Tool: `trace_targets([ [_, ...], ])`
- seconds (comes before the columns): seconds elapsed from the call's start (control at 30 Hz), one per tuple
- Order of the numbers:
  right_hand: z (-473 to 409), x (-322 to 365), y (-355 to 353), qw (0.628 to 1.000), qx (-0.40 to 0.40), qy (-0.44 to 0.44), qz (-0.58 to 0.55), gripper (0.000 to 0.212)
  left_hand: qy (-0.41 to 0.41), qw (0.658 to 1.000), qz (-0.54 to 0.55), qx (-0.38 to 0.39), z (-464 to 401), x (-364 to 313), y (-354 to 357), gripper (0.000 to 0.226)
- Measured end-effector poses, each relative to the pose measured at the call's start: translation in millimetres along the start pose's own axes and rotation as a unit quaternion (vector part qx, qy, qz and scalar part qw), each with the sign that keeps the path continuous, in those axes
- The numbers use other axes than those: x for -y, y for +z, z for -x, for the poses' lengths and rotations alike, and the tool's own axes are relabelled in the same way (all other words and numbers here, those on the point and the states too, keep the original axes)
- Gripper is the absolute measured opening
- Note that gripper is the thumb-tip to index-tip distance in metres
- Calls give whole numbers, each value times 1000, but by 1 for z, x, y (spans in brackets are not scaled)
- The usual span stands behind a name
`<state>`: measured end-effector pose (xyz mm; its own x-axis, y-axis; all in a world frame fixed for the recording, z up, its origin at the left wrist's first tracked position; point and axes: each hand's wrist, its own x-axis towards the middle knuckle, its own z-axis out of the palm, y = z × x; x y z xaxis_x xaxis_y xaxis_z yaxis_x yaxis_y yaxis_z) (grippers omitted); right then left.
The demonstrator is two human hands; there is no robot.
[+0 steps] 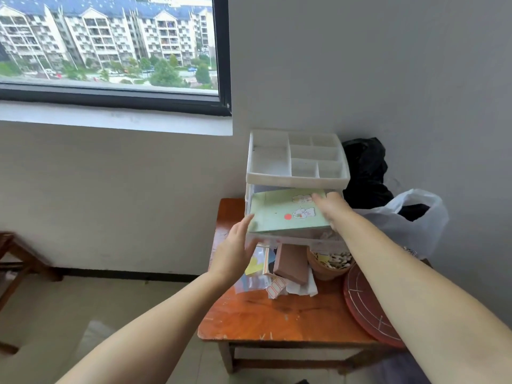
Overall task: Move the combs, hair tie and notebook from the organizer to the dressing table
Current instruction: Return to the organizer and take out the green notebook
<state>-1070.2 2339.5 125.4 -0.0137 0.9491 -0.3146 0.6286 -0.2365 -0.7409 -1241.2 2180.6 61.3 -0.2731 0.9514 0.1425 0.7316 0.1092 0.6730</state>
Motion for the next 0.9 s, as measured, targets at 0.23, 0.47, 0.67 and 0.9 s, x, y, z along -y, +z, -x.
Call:
trace_targets([
  [0.23, 50, -32, -52, 986, 91, -49, -128, 42, -14, 999, 50, 10, -6, 2, -8, 68],
  [0.47, 92, -63, -76, 930, 353, -97, -23, 26, 8, 999, 45, -1, -21, -1, -25, 34],
  [0.67, 53, -38, -58, 926, 251, -210, 189, 21, 3, 1000, -2, -27, -52, -6, -29, 38],
  [0.9, 4, -12, -57, 924, 261, -226, 167, 13, -63, 991, -86, -82, -102, -9, -16, 37],
])
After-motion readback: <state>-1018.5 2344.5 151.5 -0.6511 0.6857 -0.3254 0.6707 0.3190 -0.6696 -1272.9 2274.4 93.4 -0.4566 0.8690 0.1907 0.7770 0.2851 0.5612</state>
